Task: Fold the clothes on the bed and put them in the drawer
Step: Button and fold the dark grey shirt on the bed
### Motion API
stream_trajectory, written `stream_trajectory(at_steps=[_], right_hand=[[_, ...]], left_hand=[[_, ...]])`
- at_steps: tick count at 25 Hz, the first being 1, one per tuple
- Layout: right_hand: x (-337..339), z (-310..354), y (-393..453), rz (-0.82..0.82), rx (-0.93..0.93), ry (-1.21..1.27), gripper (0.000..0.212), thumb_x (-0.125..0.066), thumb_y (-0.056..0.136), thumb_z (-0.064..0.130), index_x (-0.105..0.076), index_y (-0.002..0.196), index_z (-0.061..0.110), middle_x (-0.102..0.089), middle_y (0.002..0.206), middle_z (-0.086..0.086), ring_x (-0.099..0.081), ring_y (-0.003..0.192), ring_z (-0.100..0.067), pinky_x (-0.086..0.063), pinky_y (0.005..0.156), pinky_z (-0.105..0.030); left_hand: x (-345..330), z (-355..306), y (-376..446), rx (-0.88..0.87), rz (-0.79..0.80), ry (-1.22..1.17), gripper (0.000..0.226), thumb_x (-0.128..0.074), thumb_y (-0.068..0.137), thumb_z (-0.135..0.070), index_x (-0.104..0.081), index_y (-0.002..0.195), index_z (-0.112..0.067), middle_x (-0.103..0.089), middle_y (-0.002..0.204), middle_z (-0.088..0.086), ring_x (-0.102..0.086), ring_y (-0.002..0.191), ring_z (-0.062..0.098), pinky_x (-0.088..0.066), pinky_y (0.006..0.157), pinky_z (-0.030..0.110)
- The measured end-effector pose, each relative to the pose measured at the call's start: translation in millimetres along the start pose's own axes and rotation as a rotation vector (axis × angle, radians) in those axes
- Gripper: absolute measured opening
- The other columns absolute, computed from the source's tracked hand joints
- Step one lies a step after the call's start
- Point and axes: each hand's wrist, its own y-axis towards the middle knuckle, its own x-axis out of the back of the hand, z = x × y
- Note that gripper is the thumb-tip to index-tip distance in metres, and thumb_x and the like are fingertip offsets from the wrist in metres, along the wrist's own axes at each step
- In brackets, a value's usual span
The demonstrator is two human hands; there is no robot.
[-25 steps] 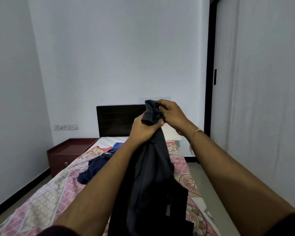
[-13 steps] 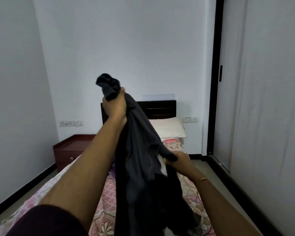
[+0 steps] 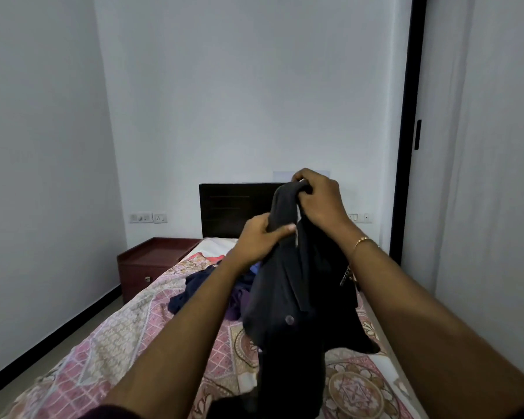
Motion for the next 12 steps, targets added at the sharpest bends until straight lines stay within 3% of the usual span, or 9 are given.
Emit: stream_trajectory(at_steps=[3,6,9,11,12], right_hand=[[12,-6,-6,0.116,-0.13,0.143,0.02,-0.061,0.079,0.0,-0.06,0.097,0.009,-0.06,0.076,-0.003,-0.052,0.072,-0.013,-0.038,0.061,-0.01],[18,-36,-37,0.503,-0.349,0.425,0.032,-0.07,0.081,0.011,-0.056,0.11,0.015,-0.066,0.1,-0.002,-0.062,0.089,-0.012,-0.05,0.081,-0.021],[3,-60,-71,0.836,-0.435,0.334,0.028,-0.069,0.079,0.003,-0.063,0.104,0.015,-0.067,0.103,0.001,-0.064,0.093,-0.012,-0.052,0.085,-0.024],[-5,-73,-80,0.797,-0.432,0.237,0.027,-0.068,0.082,0.007,-0.063,0.108,0.013,-0.066,0.108,-0.003,-0.062,0.1,-0.017,-0.049,0.092,-0.028],[-7,-80,-81,0.748,-0.468,0.311,0.026,-0.066,0.084,0.011,-0.062,0.11,0.012,-0.066,0.111,-0.004,-0.062,0.101,-0.018,-0.049,0.093,-0.029]], left_hand=[[6,-8,8,-0.076,-0.24,-0.085,0.015,-0.055,0.091,-0.008,-0.064,0.103,-0.011,-0.065,0.099,0.003,-0.057,0.092,0.011,-0.045,0.079,0.017],[16,-20,17,-0.112,-0.289,-0.053,0.021,-0.052,0.09,-0.004,-0.066,0.106,-0.008,-0.066,0.1,0.003,-0.058,0.096,0.012,-0.045,0.089,0.026],[28,-38,20,-0.078,-0.369,-0.138,0.025,-0.049,0.092,-0.008,-0.064,0.113,-0.011,-0.066,0.11,0.003,-0.059,0.102,0.014,-0.045,0.094,0.029],[43,-43,23,-0.069,-0.42,-0.086,0.024,-0.048,0.093,-0.012,-0.064,0.111,-0.014,-0.066,0.111,0.003,-0.059,0.102,0.015,-0.046,0.093,0.03],[51,-42,24,-0.058,-0.448,-0.01,0.02,-0.048,0.093,-0.016,-0.063,0.106,-0.016,-0.066,0.107,0.002,-0.06,0.101,0.017,-0.046,0.091,0.031]])
